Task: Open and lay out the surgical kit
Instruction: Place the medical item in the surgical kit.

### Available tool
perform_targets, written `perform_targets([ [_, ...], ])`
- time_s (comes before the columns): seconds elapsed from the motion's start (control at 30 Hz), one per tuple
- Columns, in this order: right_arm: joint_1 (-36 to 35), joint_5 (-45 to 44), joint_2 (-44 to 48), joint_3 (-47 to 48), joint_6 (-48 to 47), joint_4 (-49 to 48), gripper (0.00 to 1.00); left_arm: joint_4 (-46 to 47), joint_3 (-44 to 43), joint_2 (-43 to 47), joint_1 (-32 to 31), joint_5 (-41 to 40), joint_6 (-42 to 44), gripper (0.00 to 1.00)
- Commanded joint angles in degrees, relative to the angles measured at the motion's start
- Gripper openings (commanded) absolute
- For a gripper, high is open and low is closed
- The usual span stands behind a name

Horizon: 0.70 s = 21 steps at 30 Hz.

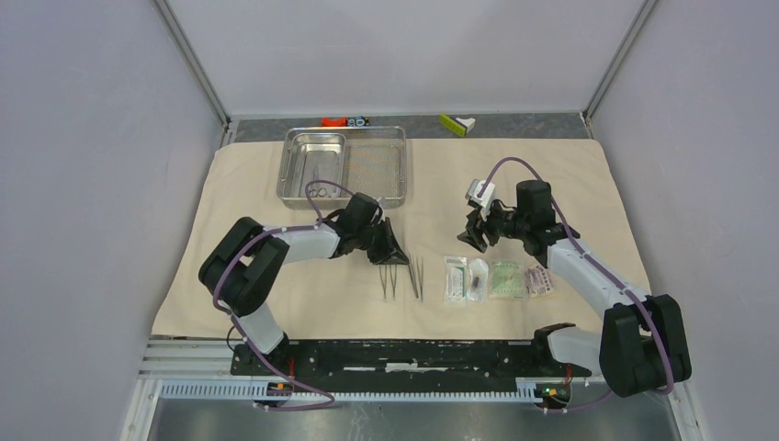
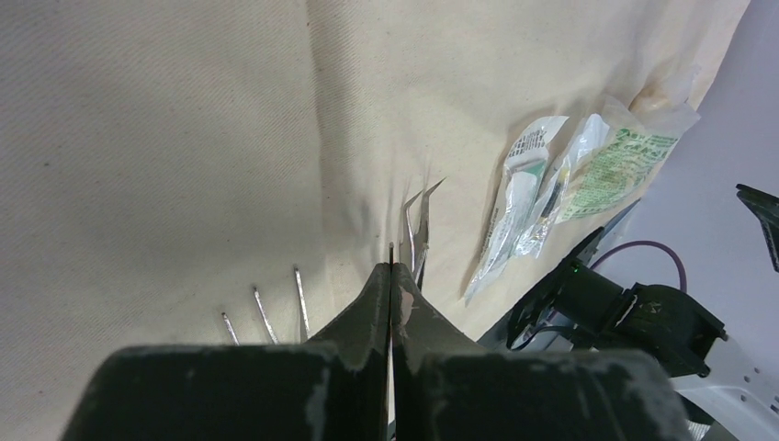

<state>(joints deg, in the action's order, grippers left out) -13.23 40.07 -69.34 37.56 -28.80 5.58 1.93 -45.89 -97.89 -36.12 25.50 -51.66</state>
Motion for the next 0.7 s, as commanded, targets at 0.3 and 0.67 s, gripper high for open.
perform_targets([
  [0.3,0.5,1.0,-0.2,-0.5,-0.4,-1.6,0.66,-16.5,-9.3,-0.2,-2.4,-3.0,7.7,0.02],
  [0.67,0.9,1.1,-0.5,-0.6,-0.4,-1.7,0.66,-24.4,-12.9,-0.8,-2.5,-5.2,9.8,0.02],
])
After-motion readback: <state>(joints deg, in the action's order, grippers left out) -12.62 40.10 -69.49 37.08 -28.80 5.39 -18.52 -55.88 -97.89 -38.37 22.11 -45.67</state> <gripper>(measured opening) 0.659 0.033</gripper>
